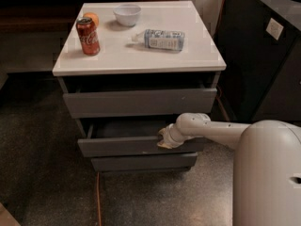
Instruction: Place coke can into middle drawer
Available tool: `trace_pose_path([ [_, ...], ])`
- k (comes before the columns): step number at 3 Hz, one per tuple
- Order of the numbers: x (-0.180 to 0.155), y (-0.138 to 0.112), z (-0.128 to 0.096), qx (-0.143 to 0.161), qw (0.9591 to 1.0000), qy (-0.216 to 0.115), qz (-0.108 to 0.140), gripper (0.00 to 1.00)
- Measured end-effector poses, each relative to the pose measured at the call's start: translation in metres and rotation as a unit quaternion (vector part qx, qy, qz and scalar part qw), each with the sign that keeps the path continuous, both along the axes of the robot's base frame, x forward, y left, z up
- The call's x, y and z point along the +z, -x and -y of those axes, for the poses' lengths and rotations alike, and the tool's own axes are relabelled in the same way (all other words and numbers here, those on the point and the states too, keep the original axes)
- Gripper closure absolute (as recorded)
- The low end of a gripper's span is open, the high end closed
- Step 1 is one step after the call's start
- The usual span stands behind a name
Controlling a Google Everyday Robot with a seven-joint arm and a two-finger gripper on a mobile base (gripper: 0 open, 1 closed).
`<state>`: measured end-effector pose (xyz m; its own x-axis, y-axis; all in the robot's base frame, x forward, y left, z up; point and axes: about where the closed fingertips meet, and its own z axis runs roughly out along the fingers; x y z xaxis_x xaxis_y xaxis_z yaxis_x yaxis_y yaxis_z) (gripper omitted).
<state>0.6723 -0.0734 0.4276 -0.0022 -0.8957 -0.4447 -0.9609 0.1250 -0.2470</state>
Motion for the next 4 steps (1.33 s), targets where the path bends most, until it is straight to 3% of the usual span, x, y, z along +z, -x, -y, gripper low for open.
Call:
trace_pose_path([
  [1,-0.002,0.019,-0.008,0.011,0.9999,-0.009,-0.008,0.85],
  [2,-0.002,0.019,-0.009,0.011,0.9999,-0.009,-0.008,1.00],
  [3,-0.004,0.036,-0.016,0.021,0.9995,-0.015,-0.018,1.00],
  [4,-0.004,0.037,-0.016,0.021,0.9995,-0.015,-0.018,1.00],
])
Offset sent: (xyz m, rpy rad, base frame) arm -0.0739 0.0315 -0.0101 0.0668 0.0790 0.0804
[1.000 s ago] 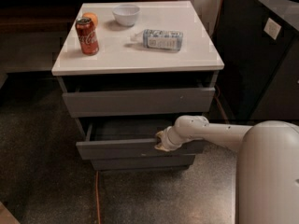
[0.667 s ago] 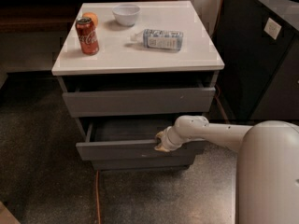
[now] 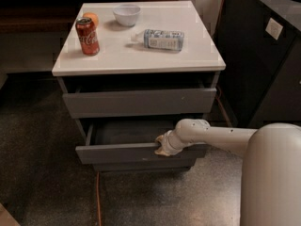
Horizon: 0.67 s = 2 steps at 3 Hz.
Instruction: Place coke can into middle drawer
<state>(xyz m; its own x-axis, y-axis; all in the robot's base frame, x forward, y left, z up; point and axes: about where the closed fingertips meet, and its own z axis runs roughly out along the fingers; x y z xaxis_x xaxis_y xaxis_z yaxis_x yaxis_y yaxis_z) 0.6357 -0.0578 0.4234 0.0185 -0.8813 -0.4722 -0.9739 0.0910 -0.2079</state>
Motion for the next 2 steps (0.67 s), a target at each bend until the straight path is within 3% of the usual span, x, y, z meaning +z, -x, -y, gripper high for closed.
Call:
trace_pose_path([
  [1,0.0000,0.0000,0.0000,0.000,1.0000,0.000,0.000,0.97],
  [2,0.0001,0.0001,0.0000,0.000,1.0000,0.000,0.000,0.66],
])
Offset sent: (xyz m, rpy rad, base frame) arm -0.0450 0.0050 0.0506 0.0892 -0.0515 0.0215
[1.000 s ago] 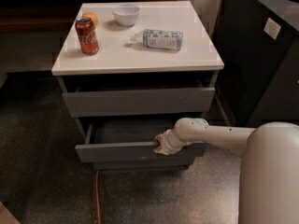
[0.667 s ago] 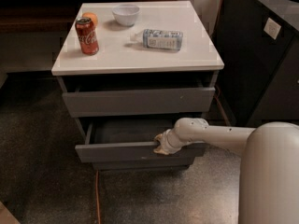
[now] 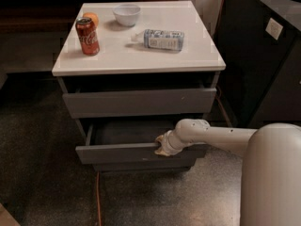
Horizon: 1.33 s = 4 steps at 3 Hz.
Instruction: Place coke can into middle drawer
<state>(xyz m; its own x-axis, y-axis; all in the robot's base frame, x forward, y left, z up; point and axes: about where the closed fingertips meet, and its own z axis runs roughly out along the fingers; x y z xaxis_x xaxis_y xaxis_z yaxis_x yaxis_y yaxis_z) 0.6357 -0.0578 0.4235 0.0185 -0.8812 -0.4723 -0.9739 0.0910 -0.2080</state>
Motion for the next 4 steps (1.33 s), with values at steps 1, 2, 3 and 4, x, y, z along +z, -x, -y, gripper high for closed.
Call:
trace_pose_path([
  [1,0.000,0.000,0.000,0.000,1.0000,0.000,0.000,0.43],
  [2,0.000,0.000,0.000,0.000,1.0000,0.000,0.000,0.20],
  [3,0.028,0.004,0.001,0.004,0.9997,-0.010,0.023,0.00],
  [4,0.096,0.010,0.002,0.013,0.9962,-0.034,0.079,0.00],
])
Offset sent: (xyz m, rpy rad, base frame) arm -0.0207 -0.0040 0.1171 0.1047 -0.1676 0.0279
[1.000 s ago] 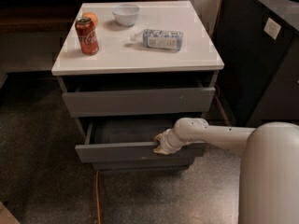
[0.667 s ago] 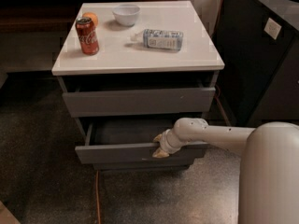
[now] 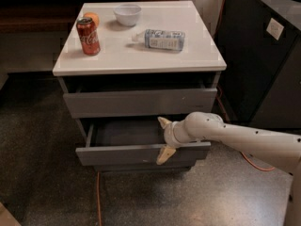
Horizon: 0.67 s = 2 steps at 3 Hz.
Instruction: Place coke can into middle drawer
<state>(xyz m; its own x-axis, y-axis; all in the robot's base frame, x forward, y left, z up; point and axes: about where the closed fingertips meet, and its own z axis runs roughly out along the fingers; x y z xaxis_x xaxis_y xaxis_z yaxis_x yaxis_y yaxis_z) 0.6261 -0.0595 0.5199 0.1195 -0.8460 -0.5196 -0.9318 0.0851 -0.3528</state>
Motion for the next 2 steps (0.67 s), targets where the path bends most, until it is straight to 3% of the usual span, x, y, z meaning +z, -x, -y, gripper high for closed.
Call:
trace_pose_path([
  [1,0.026,-0.001,0.001,0.001,0.9997,-0.008,0.022,0.00],
  [2,0.029,-0.020,0.006,-0.019,0.9993,-0.018,0.025,0.18],
])
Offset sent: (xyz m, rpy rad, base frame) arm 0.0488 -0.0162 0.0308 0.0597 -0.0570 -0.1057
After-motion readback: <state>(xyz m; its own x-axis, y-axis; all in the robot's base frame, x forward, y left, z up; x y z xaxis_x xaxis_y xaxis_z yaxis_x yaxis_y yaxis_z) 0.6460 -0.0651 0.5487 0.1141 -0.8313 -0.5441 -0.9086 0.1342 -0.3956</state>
